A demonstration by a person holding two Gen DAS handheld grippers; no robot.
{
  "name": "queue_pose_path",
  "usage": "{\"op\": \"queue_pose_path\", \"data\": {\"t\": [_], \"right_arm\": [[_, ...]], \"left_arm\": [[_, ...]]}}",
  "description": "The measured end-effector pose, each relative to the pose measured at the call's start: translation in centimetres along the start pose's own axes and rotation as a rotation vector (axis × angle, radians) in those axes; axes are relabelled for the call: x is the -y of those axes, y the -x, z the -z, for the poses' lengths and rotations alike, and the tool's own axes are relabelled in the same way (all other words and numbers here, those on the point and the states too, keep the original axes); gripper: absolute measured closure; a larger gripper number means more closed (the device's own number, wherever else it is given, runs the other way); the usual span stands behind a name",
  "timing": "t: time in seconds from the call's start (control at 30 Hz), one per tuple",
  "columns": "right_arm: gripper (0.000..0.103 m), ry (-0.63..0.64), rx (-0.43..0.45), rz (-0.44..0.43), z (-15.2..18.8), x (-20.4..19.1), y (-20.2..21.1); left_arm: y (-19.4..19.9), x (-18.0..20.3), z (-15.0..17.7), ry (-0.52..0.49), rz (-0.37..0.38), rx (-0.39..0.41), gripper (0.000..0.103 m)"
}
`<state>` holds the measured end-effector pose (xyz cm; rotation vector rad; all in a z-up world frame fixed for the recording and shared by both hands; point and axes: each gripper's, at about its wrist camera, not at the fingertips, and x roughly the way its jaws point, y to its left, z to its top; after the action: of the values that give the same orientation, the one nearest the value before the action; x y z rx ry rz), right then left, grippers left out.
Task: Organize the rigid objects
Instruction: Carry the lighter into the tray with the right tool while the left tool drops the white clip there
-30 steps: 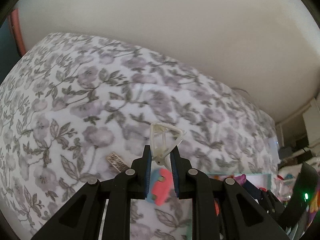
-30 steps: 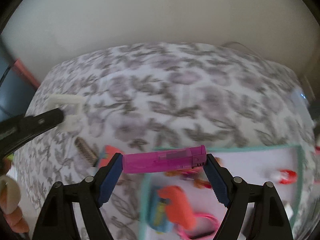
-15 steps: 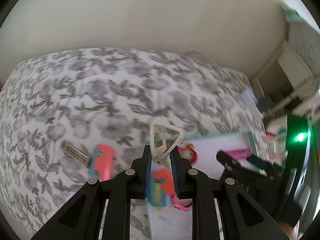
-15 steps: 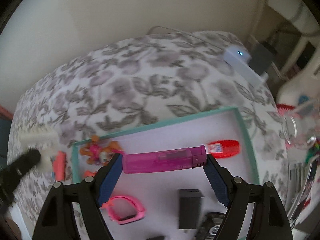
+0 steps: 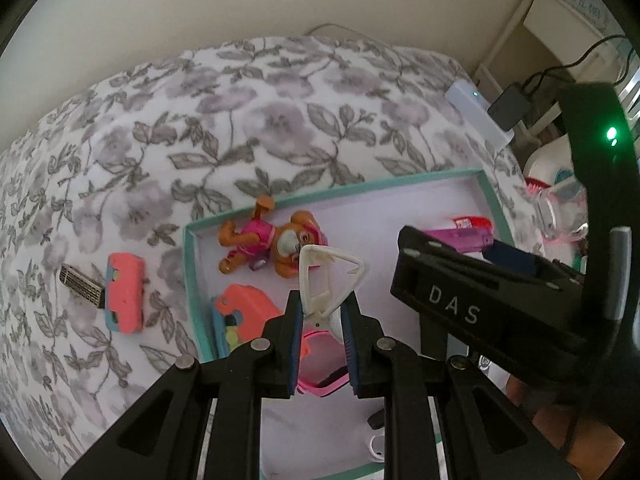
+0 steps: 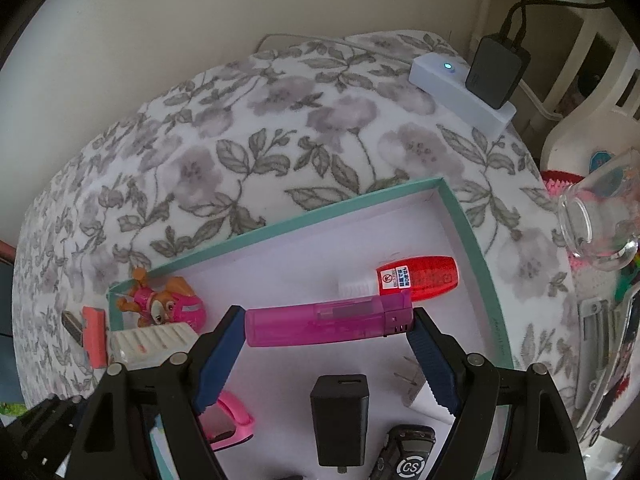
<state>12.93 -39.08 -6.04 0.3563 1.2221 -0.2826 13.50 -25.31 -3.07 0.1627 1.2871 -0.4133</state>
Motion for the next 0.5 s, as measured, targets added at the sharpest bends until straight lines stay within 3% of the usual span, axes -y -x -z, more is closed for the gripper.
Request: {"op": "queue_pose_path", "data": {"t": [0.23, 0.3, 0.5], "right_arm": [[0.019, -0.018, -0.005, -0.002, 0.05, 0.19, -0.14], [0.019, -0.014, -0.006, -0.004, 0.02, 0.11, -0.07], [0.018, 0.005, -0.005, -0.004, -0.15, -0.35, -0.01]], "left_arm": [[-0.86, 0.07, 0.20, 0.009, 0.022, -0.039, 0.083], [-0.79, 0.08, 0.21, 0.009, 0.029, -0.043, 0.075], [-0.22, 0.01, 0.00, 0.013, 0.028, -0.030, 0.066]]}}
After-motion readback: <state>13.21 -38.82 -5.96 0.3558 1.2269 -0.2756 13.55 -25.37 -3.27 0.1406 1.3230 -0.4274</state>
